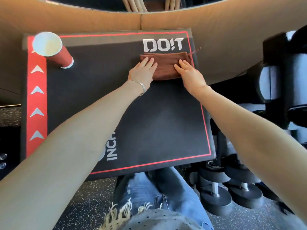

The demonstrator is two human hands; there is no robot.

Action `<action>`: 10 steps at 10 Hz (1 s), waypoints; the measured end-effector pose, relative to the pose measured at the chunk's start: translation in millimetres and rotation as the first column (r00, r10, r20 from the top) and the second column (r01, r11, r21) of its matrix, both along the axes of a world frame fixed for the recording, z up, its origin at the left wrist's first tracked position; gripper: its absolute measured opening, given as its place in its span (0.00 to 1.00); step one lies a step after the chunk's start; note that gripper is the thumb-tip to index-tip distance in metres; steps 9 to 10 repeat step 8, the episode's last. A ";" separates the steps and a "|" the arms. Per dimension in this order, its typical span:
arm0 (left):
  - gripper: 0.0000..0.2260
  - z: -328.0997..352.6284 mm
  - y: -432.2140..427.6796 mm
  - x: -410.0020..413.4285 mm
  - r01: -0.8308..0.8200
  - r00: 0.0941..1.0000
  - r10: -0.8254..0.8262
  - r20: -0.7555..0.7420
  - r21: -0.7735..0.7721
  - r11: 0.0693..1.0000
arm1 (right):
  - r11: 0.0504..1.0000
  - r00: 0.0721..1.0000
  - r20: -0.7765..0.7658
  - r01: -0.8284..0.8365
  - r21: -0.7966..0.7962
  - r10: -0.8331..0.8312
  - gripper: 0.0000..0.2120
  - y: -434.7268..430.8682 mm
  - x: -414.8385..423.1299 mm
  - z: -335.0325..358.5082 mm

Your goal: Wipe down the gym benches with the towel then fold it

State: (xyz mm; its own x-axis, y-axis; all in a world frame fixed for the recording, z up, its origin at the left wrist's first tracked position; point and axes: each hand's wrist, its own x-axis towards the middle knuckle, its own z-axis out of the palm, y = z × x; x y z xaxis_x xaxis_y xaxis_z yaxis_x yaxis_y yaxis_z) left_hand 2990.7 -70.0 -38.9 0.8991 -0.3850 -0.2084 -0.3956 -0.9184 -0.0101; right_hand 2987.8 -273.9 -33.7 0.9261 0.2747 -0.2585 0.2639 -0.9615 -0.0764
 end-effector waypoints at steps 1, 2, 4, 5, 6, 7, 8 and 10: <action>0.26 -2.1 -13.2 16.7 -0.063 0.997 0.064 0.045 -0.016 0.998 | 1.000 1.000 0.011 -0.012 -0.007 0.012 0.32 -7.5 22.5 0.5; 0.27 -0.2 -25.3 36.5 -0.093 0.995 0.094 0.041 -0.028 0.995 | 1.000 1.000 0.020 -0.012 -0.012 0.012 0.32 -13.2 42.5 0.6; 0.29 -2.8 -31.3 75.8 -0.124 0.992 0.125 0.004 -0.073 0.990 | 1.000 0.999 0.038 -0.021 -0.019 0.021 0.31 -16.6 78.5 3.4; 0.28 -5.2 -31.7 90.9 -0.128 0.992 0.128 -0.002 -0.082 0.988 | 1.000 0.999 0.044 -0.013 -0.015 0.013 0.29 -14.9 92.7 3.4; 0.27 -6.0 -28.3 107.5 -0.102 0.994 0.103 0.023 -0.061 0.993 | 0.999 0.998 0.058 -0.025 -0.035 0.027 0.28 -14.8 106.9 1.3; 0.26 -2.3 -29.0 112.6 -0.079 0.996 0.080 0.032 -0.037 0.996 | 0.999 0.998 0.049 -0.032 -0.033 0.034 0.28 -16.2 116.5 3.1; 0.28 -1.8 -31.3 108.7 -0.111 0.993 0.110 0.051 0.012 0.994 | 1.000 0.999 0.037 -0.011 -0.013 0.012 0.28 -14.8 117.7 -1.3; 0.28 -1.8 -31.3 108.7 -0.111 0.993 0.110 0.051 0.012 0.994 | 1.000 0.999 0.037 -0.011 -0.013 0.012 0.28 -14.8 117.7 -1.3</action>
